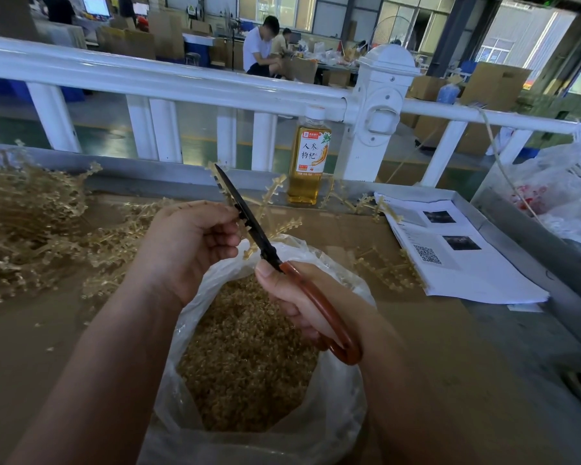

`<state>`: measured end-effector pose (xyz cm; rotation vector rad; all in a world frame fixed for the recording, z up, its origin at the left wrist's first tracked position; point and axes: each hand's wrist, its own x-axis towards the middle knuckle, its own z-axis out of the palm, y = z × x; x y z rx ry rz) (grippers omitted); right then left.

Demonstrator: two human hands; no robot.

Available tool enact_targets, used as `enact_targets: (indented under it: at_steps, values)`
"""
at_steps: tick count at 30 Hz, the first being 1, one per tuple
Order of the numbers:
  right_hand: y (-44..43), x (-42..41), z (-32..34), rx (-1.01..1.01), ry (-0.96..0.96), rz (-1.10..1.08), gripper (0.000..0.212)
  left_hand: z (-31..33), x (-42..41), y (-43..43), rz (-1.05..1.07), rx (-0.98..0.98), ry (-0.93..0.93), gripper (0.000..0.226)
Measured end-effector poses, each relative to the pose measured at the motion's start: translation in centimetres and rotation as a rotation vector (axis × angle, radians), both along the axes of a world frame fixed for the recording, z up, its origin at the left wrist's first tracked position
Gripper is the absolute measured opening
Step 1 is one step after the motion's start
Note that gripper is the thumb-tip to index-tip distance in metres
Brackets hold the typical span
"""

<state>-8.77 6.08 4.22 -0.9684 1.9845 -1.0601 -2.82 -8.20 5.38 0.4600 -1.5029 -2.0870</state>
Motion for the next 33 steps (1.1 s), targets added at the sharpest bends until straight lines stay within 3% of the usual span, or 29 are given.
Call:
enact_targets:
  at_steps: [6,12,18,22,29,33]
  values:
    - [0.0,0.0,0.0,-0.024,0.077,-0.008,0.058,-0.2,0.0,0.1,0.051,-0.064,0.014,0.021]
    - [-0.1,0.3,-0.2,0.004,0.239,0.016,0.052,-0.4,0.1,-0.8,0.094,-0.115,-0.036,0.021]
    - [0.7,0.4,0.7,0.041,0.149,0.044,0.031,-0.3,0.0,-1.4,0.177,0.037,0.025,0.023]
    - [0.8,0.3,0.9,0.034,0.104,0.031,0.031,-0.2,0.2,-1.8,0.235,0.119,0.044,0.023]
    - [1.0,-0.3,1.1,0.032,0.104,-0.022,0.04,-0.3,0.4,-2.1,0.245,0.058,0.031,0.021]
    - [1.1,-0.5,1.1,-0.083,0.072,-0.127,0.033,-0.4,0.5,-1.7,0.201,0.001,-0.021,0.022]
